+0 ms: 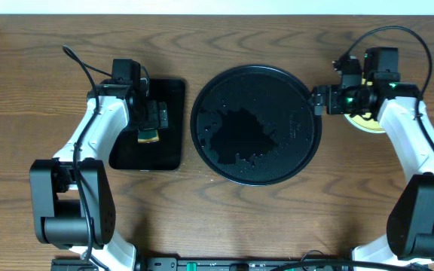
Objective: Clean dirty plates on tray and stack at the side
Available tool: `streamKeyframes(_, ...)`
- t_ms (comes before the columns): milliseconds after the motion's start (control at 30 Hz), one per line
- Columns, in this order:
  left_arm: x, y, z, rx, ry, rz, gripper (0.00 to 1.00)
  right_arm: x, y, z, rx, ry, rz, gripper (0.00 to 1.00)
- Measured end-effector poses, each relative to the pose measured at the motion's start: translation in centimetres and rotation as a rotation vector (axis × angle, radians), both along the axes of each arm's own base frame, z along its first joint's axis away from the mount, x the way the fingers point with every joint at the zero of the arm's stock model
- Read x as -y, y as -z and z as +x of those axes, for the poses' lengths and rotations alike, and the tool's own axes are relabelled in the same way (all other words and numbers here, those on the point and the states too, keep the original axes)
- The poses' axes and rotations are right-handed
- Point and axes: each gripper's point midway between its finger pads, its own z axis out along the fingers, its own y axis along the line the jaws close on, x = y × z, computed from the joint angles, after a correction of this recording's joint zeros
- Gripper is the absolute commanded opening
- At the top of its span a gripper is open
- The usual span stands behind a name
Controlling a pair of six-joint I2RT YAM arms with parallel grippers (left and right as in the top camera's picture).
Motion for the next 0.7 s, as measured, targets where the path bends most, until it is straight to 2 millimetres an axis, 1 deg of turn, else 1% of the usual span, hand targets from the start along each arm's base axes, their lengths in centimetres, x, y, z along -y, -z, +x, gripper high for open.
streamKeyframes(167,0.0,0.0,0.0,0.0,0.0,0.0,0.96,-1.2,-0.01,-0.15,0.002,-0.034,-0.001,0.99)
streamKeyframes(700,0.0,-0.01,0.02,0.001,0.0,0.0,0.96,-1.29,-0.01,-0.16,0.002,-0.037,-0.001,0.99)
